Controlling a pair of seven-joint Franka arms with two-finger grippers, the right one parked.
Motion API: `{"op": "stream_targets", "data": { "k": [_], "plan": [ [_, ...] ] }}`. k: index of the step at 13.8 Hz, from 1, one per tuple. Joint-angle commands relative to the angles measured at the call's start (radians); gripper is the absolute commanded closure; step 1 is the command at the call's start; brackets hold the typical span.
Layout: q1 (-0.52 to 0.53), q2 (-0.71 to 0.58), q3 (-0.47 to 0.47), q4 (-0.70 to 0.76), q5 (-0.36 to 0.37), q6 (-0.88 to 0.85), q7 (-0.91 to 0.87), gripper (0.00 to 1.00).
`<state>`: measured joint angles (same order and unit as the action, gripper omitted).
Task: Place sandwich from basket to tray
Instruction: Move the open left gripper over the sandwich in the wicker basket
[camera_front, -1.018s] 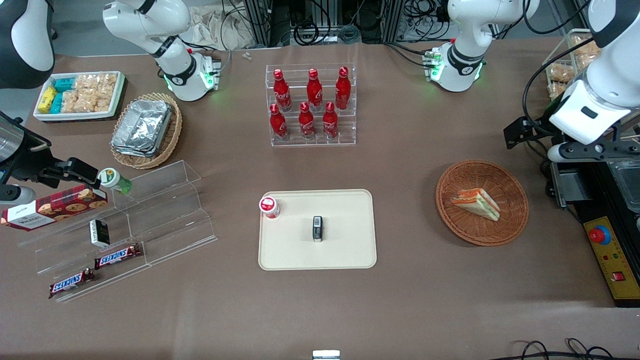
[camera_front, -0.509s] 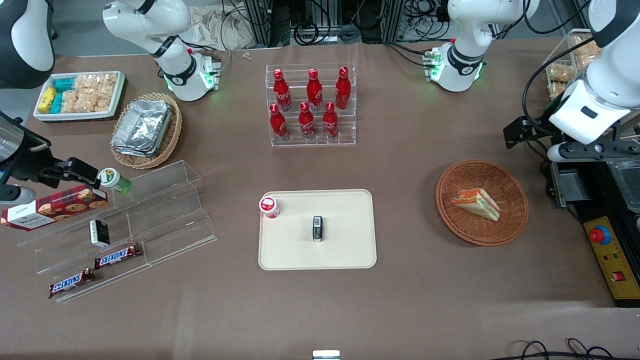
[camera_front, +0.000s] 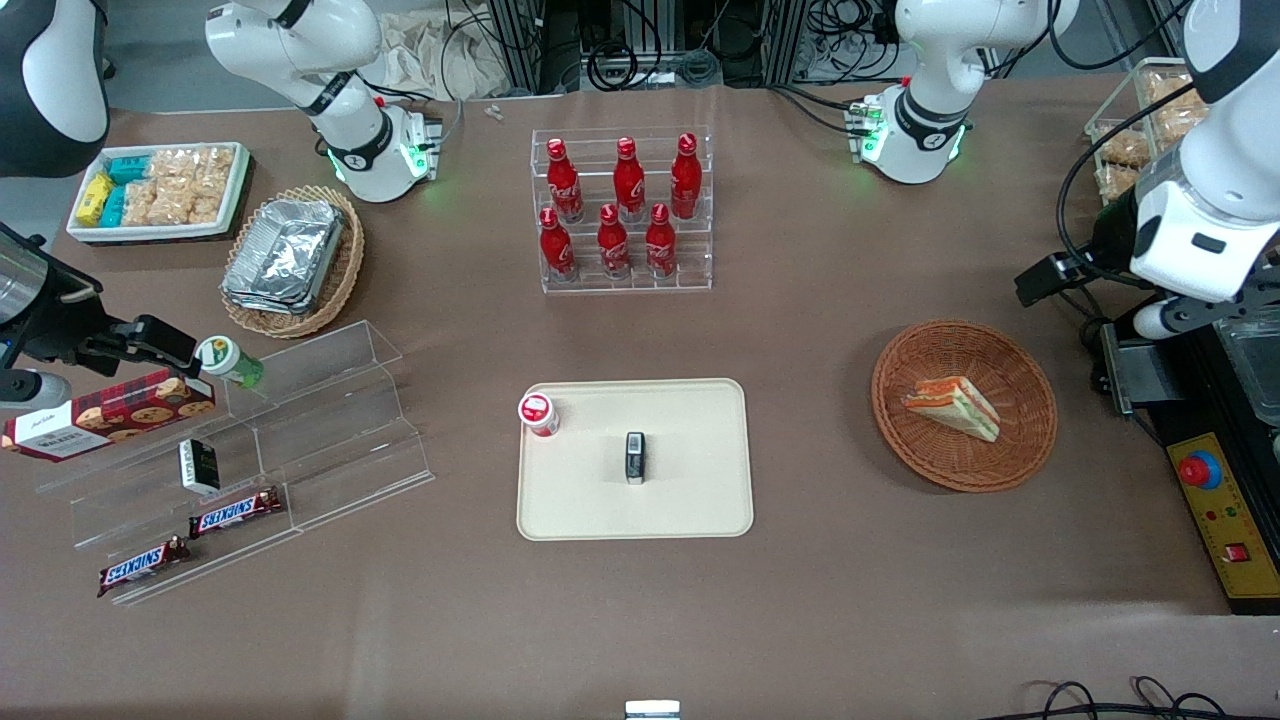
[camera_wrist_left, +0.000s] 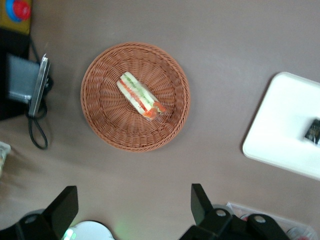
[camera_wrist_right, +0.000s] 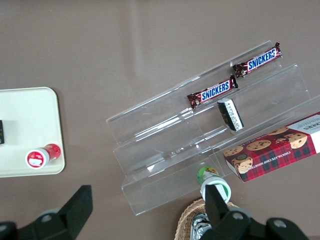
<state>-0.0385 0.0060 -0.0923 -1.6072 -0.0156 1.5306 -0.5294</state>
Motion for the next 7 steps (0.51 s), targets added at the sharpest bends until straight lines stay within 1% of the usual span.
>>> {"op": "stream_targets", "data": {
  "k": [1,3,5,7],
  "plan": [
    [0.018,-0.015,0.0,-0.074,0.0,0.058,-0.098,0.0],
    [0.02,-0.018,0.048,-0.1,-0.013,0.074,-0.168,0.0],
    [0.02,-0.02,0.063,-0.137,-0.014,0.11,-0.188,0.0],
    [0.02,-0.023,0.08,-0.207,-0.014,0.173,-0.236,0.0]
  ]
}}
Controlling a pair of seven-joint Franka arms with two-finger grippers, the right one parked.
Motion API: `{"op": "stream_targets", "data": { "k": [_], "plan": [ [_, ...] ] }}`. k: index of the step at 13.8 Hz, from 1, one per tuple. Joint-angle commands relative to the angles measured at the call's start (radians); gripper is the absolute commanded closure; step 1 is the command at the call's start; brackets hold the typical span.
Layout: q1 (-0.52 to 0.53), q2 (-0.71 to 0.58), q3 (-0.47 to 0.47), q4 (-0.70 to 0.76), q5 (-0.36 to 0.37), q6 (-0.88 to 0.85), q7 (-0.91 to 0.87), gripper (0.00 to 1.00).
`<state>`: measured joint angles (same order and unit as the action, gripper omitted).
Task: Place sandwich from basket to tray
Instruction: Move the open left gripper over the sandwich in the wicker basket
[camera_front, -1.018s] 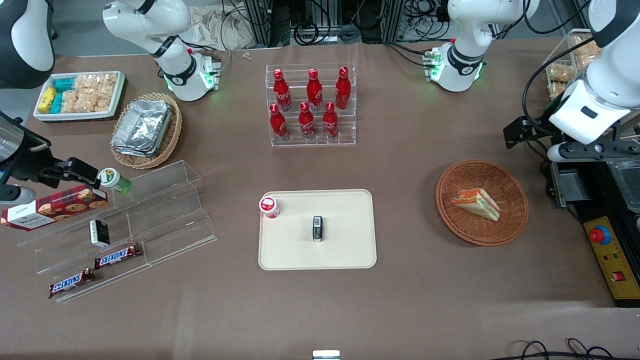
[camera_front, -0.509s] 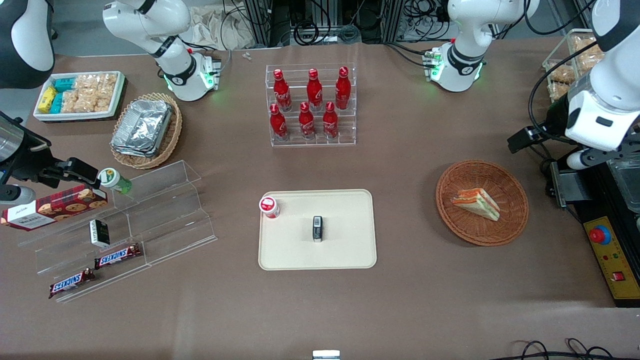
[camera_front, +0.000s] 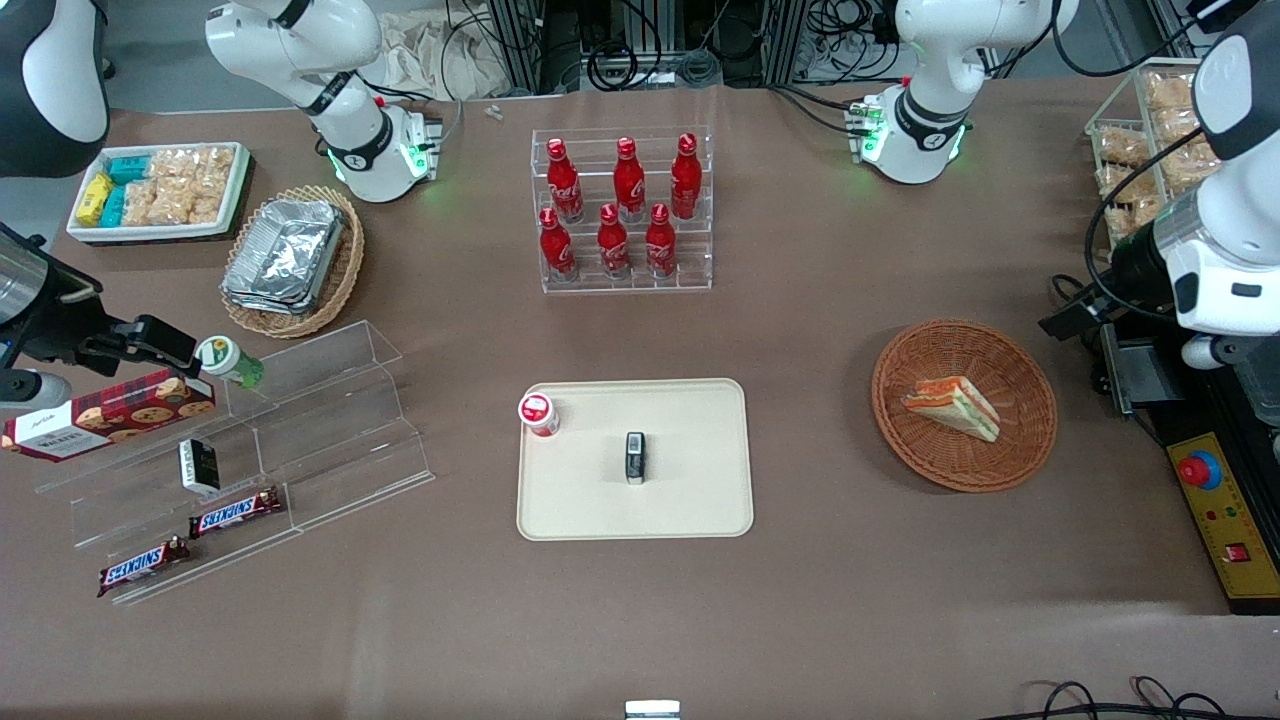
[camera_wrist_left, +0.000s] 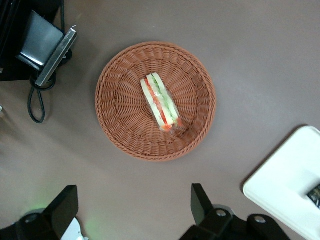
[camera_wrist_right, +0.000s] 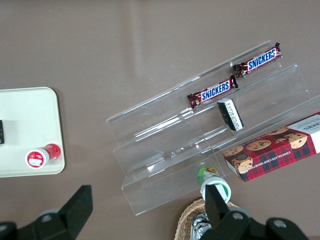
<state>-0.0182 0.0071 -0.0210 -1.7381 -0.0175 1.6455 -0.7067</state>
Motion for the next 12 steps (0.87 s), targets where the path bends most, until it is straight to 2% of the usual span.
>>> {"op": "stream_targets", "data": {
  "k": [1,4,7,12],
  "plan": [
    [0.0,-0.023,0.01,-0.105,-0.012,0.094,-0.089,0.0],
    [0.0,-0.01,0.01,-0.2,-0.015,0.207,-0.2,0.0],
    [-0.002,0.019,0.012,-0.281,-0.085,0.354,-0.273,0.01],
    [-0.012,0.157,0.009,-0.302,-0.078,0.477,-0.329,0.0]
  ]
}}
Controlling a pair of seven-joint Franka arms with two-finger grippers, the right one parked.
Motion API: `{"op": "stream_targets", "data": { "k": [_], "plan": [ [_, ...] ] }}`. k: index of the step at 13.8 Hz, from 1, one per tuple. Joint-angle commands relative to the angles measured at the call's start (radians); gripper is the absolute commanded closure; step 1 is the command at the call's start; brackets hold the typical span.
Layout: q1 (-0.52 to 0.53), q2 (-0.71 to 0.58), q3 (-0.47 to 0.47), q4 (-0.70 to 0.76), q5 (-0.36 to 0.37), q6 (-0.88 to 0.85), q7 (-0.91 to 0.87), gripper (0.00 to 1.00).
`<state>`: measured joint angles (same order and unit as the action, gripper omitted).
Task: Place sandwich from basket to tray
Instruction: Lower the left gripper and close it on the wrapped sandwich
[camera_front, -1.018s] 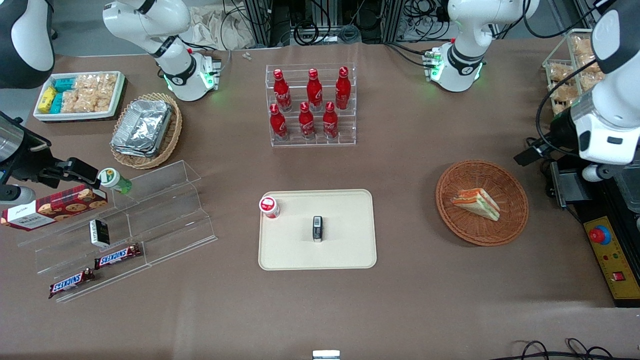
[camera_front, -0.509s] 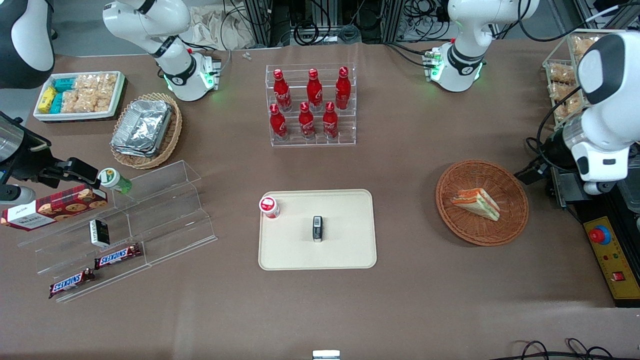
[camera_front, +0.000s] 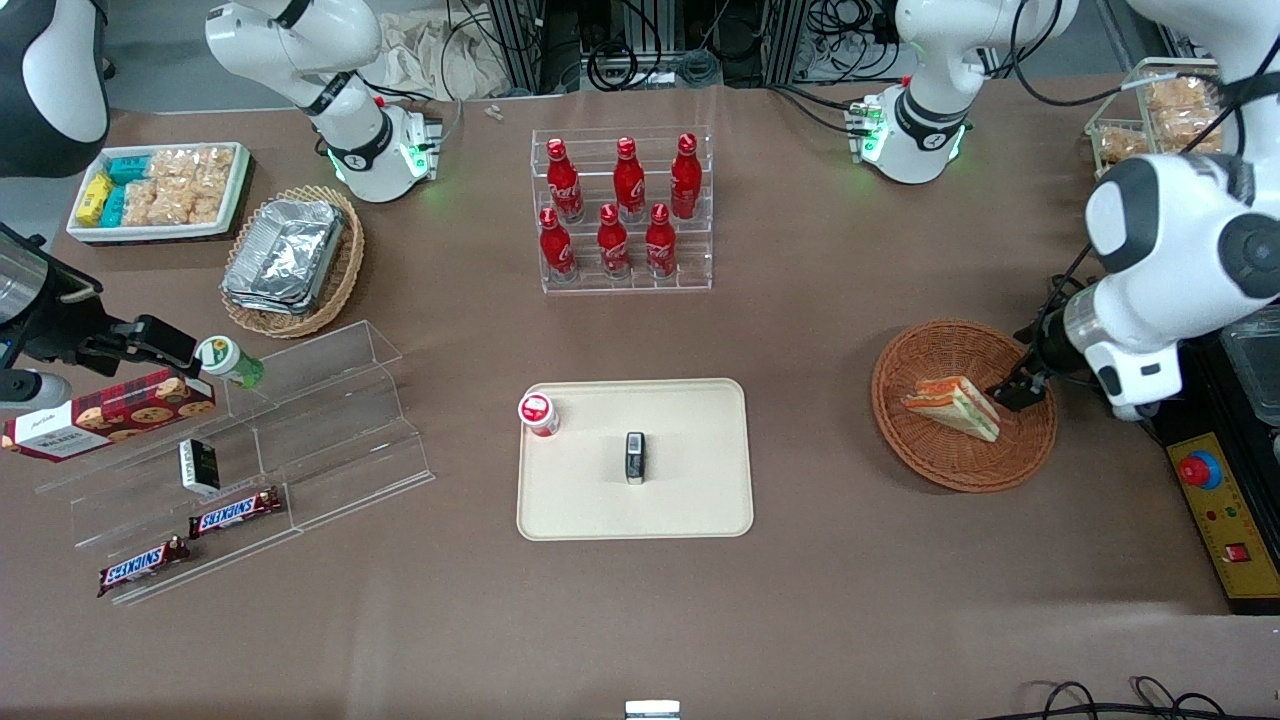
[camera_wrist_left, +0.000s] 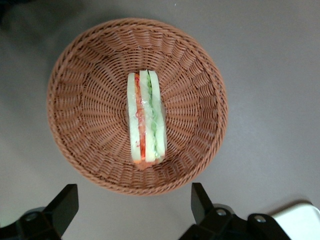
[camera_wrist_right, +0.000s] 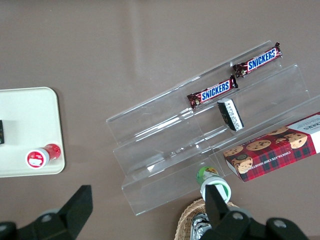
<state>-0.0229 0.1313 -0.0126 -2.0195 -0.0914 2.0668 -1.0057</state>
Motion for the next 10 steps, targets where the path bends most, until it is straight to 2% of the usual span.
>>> {"op": "stream_targets", "data": {
  "k": [1,7,9,10],
  "plan": [
    [-0.009,0.046,0.0,-0.034,-0.001,0.082,-0.031,0.0],
    [-0.035,0.142,-0.007,-0.122,0.018,0.251,-0.044,0.0],
    [-0.045,0.192,-0.027,-0.136,0.161,0.26,-0.114,0.0],
    [-0.043,0.214,-0.029,-0.13,0.194,0.285,-0.181,0.0]
  ]
}}
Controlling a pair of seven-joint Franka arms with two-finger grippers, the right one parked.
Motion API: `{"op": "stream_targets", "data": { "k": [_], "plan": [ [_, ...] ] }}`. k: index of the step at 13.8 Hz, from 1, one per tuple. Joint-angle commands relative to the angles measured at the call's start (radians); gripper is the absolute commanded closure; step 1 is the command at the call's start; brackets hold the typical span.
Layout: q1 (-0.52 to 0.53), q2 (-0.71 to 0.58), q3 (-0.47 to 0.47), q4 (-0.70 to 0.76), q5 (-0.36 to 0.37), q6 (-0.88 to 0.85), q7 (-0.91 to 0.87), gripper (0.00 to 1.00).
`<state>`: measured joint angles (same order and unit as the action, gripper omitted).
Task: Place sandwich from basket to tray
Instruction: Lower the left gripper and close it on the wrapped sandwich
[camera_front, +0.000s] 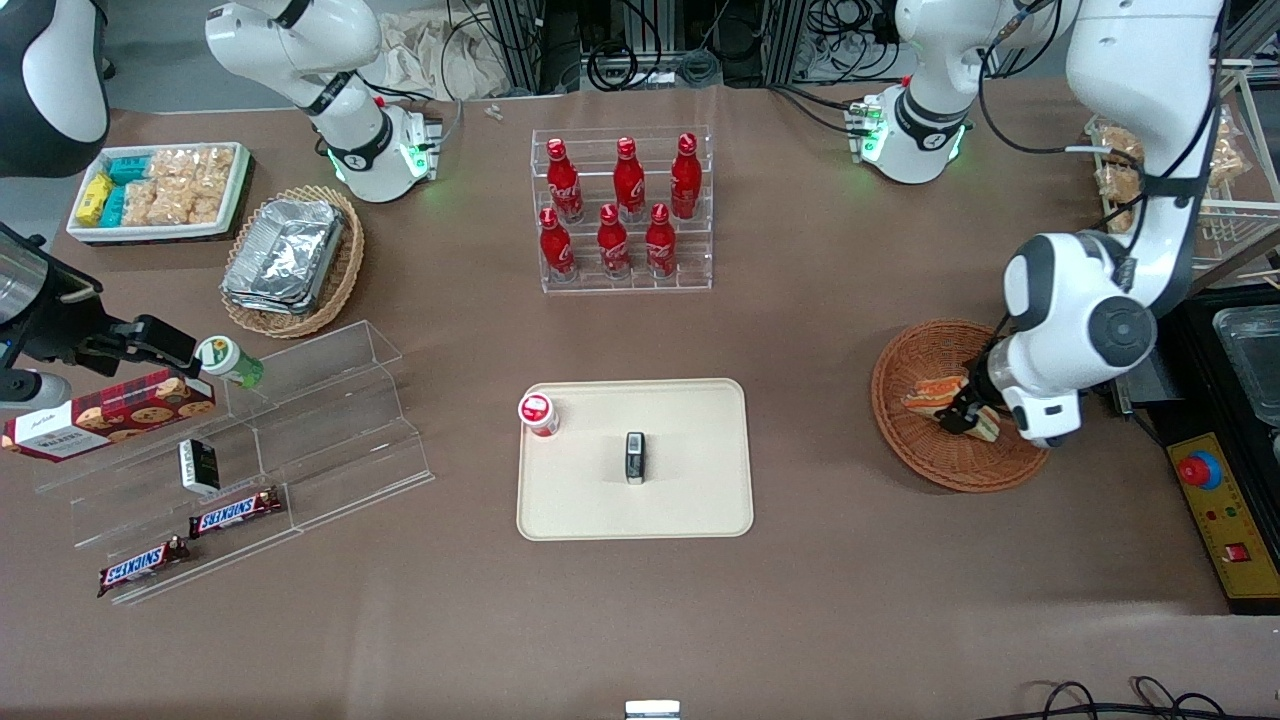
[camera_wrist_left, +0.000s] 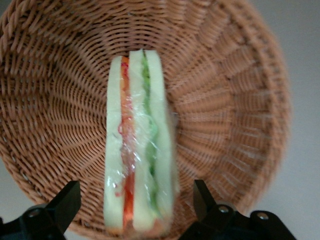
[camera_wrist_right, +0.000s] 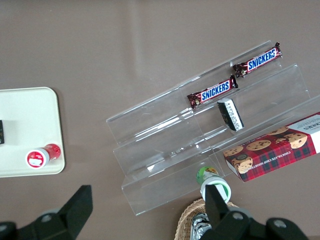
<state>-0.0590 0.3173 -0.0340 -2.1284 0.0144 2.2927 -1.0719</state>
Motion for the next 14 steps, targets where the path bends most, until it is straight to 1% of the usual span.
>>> {"op": "stream_targets", "data": {
  "k": [1,3,4,5,6,9,11,12,14],
  "plan": [
    [-0.007,0.034,-0.007,-0.021,0.096,0.076,-0.137,0.0],
    [-0.004,0.046,-0.007,-0.015,0.096,0.088,-0.148,0.01],
    [-0.001,0.046,-0.007,-0.01,0.096,0.091,-0.154,0.18],
    [-0.001,0.046,-0.007,-0.007,0.095,0.093,-0.167,0.71],
    [0.001,0.046,-0.007,-0.007,0.095,0.094,-0.166,1.0],
    [0.001,0.042,-0.007,-0.005,0.095,0.091,-0.169,1.0],
    [0.002,0.004,-0.007,-0.005,0.095,0.073,-0.168,1.0],
    [0.002,-0.035,-0.007,-0.002,0.095,0.035,-0.152,1.0],
    [-0.011,-0.093,-0.01,0.053,0.095,-0.114,-0.103,1.0]
  ]
}}
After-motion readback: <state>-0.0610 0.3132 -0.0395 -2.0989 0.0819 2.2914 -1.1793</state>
